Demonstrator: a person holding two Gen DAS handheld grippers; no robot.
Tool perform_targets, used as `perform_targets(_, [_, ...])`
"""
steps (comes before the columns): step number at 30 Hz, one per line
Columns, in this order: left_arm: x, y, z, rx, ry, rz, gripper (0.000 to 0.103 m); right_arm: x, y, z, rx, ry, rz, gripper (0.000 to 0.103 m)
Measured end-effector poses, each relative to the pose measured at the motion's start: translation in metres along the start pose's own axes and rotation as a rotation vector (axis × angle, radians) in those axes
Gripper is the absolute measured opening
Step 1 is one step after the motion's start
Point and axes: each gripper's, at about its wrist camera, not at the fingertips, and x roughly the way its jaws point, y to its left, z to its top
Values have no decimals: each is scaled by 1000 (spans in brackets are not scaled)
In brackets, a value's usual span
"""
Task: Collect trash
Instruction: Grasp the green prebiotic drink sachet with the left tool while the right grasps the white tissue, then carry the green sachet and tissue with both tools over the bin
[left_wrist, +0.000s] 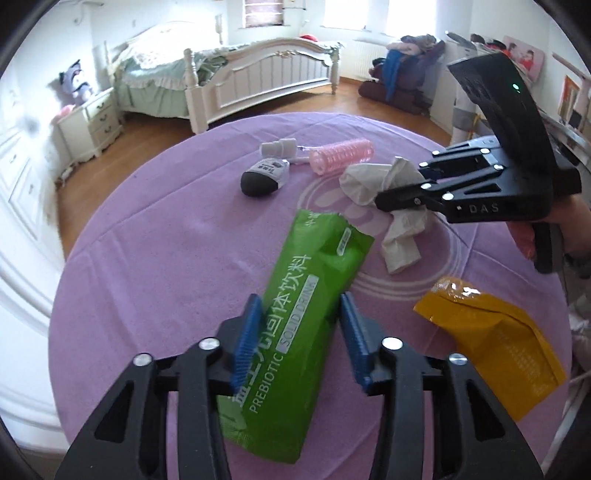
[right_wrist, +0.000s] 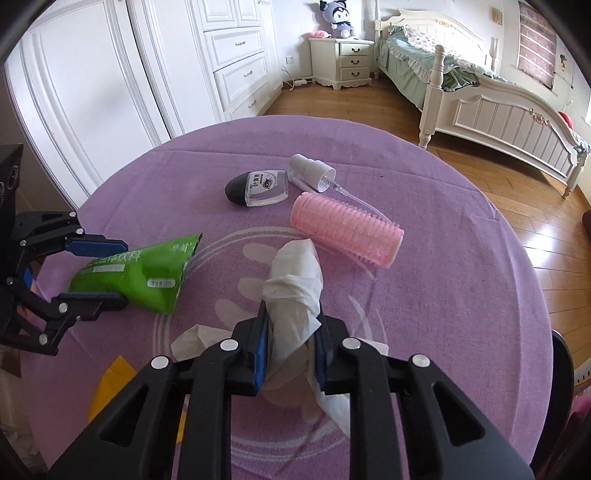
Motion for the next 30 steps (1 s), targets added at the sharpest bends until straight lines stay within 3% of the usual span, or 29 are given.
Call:
perform_targets(3, [-8, 0, 6, -68, -49, 4, 29, -17, -4, -4, 37, -58, 52, 18])
perform_targets(10, [-38, -27, 37, -159, -177, 41, 29, -67, -23, -12, 106, -235, 83, 18])
perform_targets(15, [-43, -76, 76, -119, -249, 63, 29, -102, -56, -26, 193, -336, 67, 18])
perform_targets(21, [-27, -136, 126, -82, -286, 40, 29, -131, -110, -53, 310, -390, 24, 18])
perform_targets(30, [25, -220, 173, -35, -278, -19, 29, -153, -182, -102, 480, -439, -47, 19])
